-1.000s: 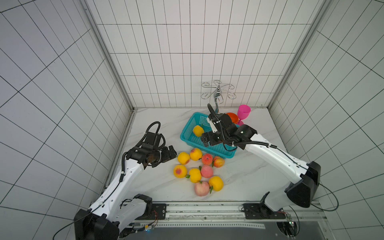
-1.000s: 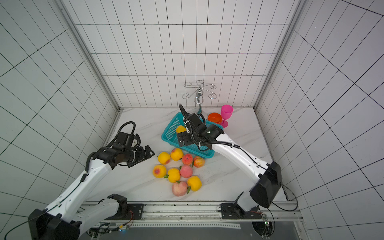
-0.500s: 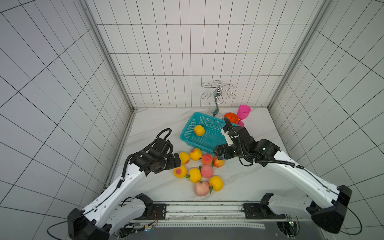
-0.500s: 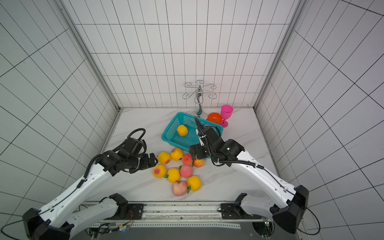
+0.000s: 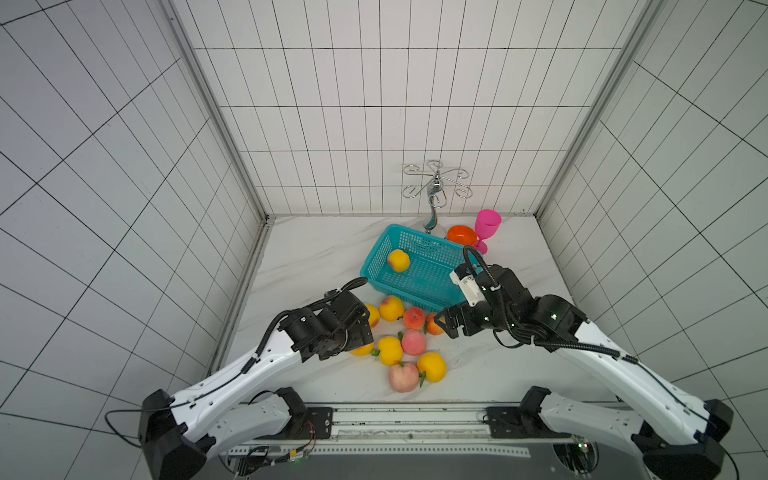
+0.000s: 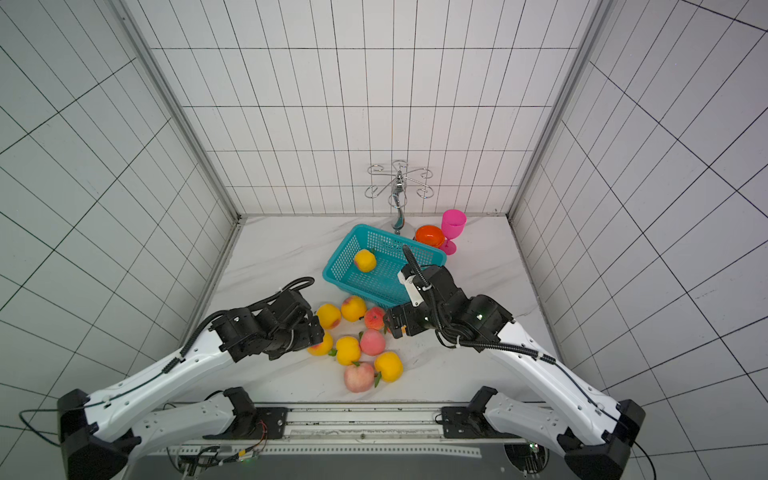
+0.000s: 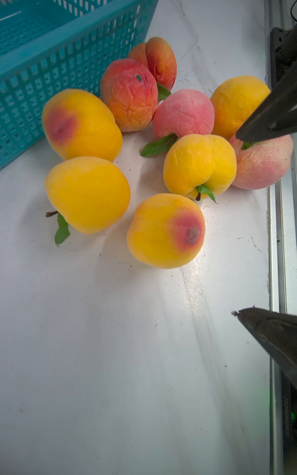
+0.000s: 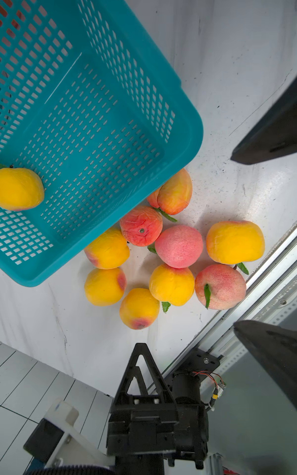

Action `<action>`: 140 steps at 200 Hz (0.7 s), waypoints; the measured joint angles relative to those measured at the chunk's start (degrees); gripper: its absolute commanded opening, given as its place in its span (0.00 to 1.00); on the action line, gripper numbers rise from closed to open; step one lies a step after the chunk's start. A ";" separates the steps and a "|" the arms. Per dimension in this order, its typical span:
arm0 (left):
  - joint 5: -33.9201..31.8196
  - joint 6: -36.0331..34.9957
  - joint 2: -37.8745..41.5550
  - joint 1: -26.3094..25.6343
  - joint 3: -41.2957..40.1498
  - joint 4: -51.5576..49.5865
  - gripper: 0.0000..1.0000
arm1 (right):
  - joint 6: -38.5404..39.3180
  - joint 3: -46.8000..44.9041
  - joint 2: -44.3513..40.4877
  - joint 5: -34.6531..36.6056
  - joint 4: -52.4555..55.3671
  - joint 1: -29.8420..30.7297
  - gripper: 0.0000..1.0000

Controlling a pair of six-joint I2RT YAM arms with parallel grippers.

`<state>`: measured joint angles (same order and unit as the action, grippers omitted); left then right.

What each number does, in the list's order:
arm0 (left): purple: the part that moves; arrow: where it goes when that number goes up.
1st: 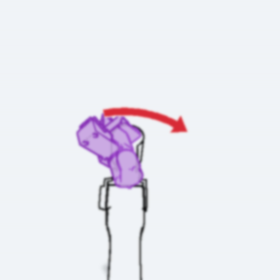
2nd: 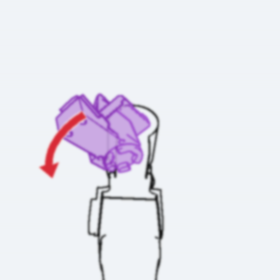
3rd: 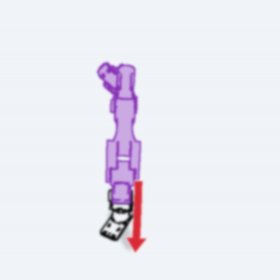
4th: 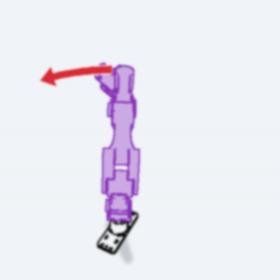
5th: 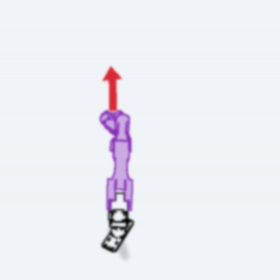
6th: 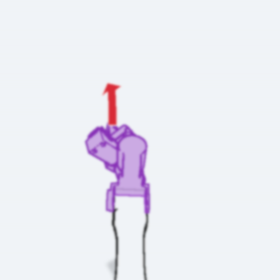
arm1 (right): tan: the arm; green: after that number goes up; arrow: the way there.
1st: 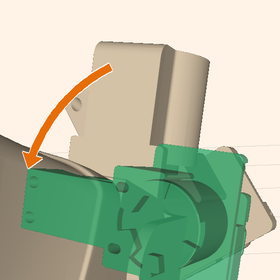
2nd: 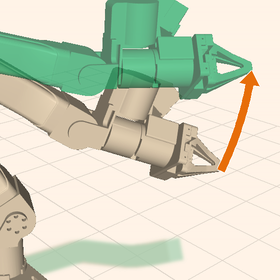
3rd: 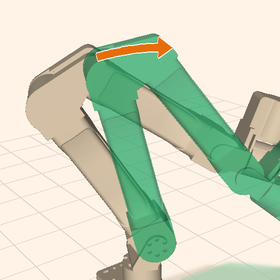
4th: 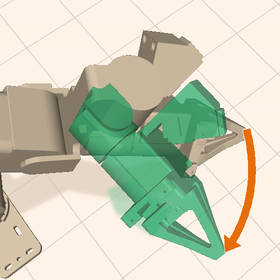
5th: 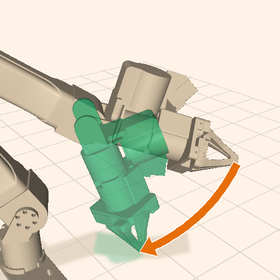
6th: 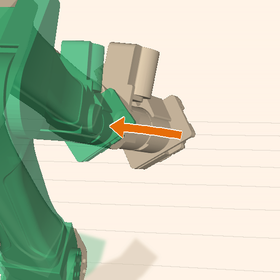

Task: Put the peaches into the basket
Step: Pick up the peach from the center of the board.

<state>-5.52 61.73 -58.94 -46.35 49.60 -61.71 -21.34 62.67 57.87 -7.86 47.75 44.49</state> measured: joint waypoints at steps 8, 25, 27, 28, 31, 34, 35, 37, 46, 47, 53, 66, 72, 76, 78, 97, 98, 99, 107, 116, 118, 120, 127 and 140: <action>-0.24 1.25 0.00 -0.22 -1.16 0.46 0.98 | 0.26 -0.07 -0.20 -0.59 0.35 0.00 0.98; -0.57 3.06 -0.15 -0.44 -2.93 1.14 0.98 | 0.83 -0.07 -0.22 -2.08 0.98 0.00 0.98; -0.61 3.21 -0.22 -0.44 -3.06 1.20 0.98 | 0.83 -0.07 -0.24 -2.21 1.03 0.00 0.98; -0.66 3.28 -0.26 -0.44 -3.08 1.25 0.98 | 0.85 -0.07 -0.26 -2.23 1.07 0.00 0.98; -0.74 3.48 -0.48 -0.46 -3.21 1.36 0.98 | 0.92 -0.07 -0.33 -2.45 1.14 0.00 0.98; -0.83 3.63 -0.66 -0.46 -3.23 1.49 0.98 | 0.98 -0.07 -0.39 -2.67 1.25 0.00 0.98; -0.85 3.65 -0.74 -0.46 -3.23 1.53 0.98 | 1.01 -0.07 -0.42 -2.73 1.27 -0.02 0.98; -0.90 3.72 -0.94 -0.46 -3.23 1.62 0.98 | 1.07 -0.07 -0.48 -2.93 1.33 -0.07 0.98; -1.14 3.87 -1.90 -0.48 -3.23 2.40 0.98 | 1.22 -0.04 -0.74 -3.65 1.55 -0.28 0.99; -1.16 3.87 -1.99 -0.48 -3.23 2.47 0.98 | 1.27 -0.04 -0.79 -3.69 1.57 -0.33 0.98; -1.33 3.85 -2.93 -0.48 -3.21 3.13 0.98 | 1.31 -0.04 -0.94 -4.11 1.75 -0.55 0.99; -1.62 3.85 -5.25 -0.48 -3.10 4.11 0.98 | 1.51 -0.04 -1.11 -4.98 2.12 -0.96 0.99; -1.70 3.85 -6.45 -0.48 -3.08 4.55 0.98 | 1.60 -0.04 -1.09 -5.22 2.21 -1.03 0.99; -1.75 3.85 -7.30 -0.48 -3.04 4.83 0.98 | 1.68 -0.04 -1.09 -5.42 2.25 -1.07 0.99; -1.77 3.85 -7.54 -0.48 -3.02 4.96 0.98 | 1.70 -0.04 -1.09 -5.60 2.29 -1.14 0.99; -1.84 3.82 -10.51 -0.46 -3.02 6.56 0.98 | 1.92 -0.09 -1.03 -6.58 2.34 -1.40 0.99; -1.84 3.85 -10.60 -0.46 -3.02 6.60 0.98 | 1.92 -0.09 -1.03 -6.60 2.34 -1.38 0.99; -1.84 3.85 -10.78 -0.46 -3.02 6.71 0.98 | 1.95 -0.09 -1.03 -6.64 2.34 -1.40 0.99; -1.86 3.82 -11.67 -0.37 -3.02 7.43 0.98 | 2.08 -0.20 -0.96 -6.97 2.34 -1.40 0.99; -1.86 3.76 -12.61 -0.15 -3.02 8.20 0.98 | 2.23 -0.28 -0.72 -7.37 2.36 -1.51 0.99; -1.81 3.72 -12.83 -0.04 -3.02 8.37 0.98 | 2.25 -0.28 -0.68 -7.41 2.38 -1.55 0.99; -1.79 3.69 -13.00 0.00 -3.02 8.50 0.98 | 2.29 -0.28 -0.59 -7.50 2.36 -1.62 0.99; -1.68 3.56 -13.64 0.42 -3.02 9.11 0.98 | 2.38 -0.28 -0.24 -7.65 2.36 -1.88 0.99; -1.20 3.13 -14.53 1.62 -3.02 10.21 0.98 | 2.62 -0.28 0.46 -8.04 2.38 -2.51 0.99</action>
<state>-6.72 64.86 -73.47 -44.73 46.59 -51.51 -18.72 62.39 58.33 -15.90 50.13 41.98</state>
